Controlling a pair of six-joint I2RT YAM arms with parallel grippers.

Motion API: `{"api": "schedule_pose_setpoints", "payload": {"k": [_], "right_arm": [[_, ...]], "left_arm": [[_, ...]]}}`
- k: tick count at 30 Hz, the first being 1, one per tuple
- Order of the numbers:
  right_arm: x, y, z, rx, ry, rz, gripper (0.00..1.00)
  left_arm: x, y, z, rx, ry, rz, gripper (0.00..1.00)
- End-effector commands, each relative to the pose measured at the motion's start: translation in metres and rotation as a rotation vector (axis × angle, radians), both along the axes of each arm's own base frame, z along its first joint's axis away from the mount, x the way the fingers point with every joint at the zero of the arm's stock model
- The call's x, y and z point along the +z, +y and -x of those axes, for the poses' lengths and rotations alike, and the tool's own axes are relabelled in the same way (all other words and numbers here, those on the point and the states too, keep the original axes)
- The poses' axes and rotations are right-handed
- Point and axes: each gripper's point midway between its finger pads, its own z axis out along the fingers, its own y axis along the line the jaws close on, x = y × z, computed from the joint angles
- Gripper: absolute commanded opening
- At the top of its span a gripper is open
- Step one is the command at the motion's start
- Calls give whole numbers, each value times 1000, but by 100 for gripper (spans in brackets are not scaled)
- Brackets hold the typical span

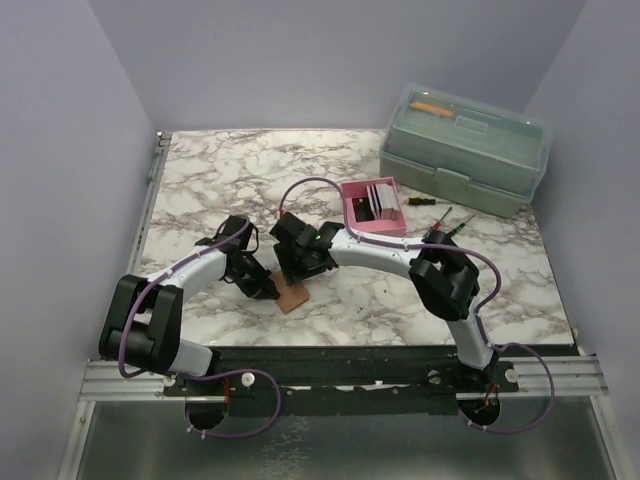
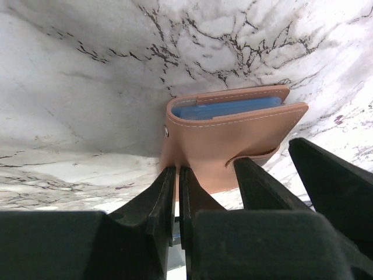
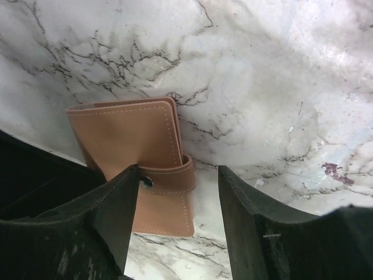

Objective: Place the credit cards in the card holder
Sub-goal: Open the card holder at the center of the board.

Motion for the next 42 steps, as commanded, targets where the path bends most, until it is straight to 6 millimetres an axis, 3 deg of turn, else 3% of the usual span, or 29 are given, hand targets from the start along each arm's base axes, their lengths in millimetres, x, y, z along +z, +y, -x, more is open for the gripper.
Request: {"api": "schedule_pose_setpoints", "payload": {"k": [1, 7, 11, 17, 25, 32, 39, 42], "right_arm": [[29, 0, 1, 60, -125, 75, 58], [20, 12, 10, 102, -92, 39, 40], [14, 13, 11, 107, -88, 41, 41], [-16, 0, 16, 100, -55, 118, 45], [-29, -10, 25, 96, -49, 149, 38], [4, -2, 4, 4, -96, 38, 8], [35, -16, -4, -134, 97, -313, 7], [39, -23, -10, -122, 74, -314, 6]], "left_arm": [[-16, 14, 2, 23, 14, -77, 12], [-18, 15, 3, 28, 19, -82, 11], [-18, 15, 3, 35, 25, -79, 11], [-19, 15, 3, 42, 32, -82, 11], [-24, 17, 5, 56, 51, -91, 11], [-32, 23, 13, 59, 72, -115, 10], [-37, 28, 17, 27, 72, -145, 8], [-36, 28, 14, 11, 63, -146, 8]]}}
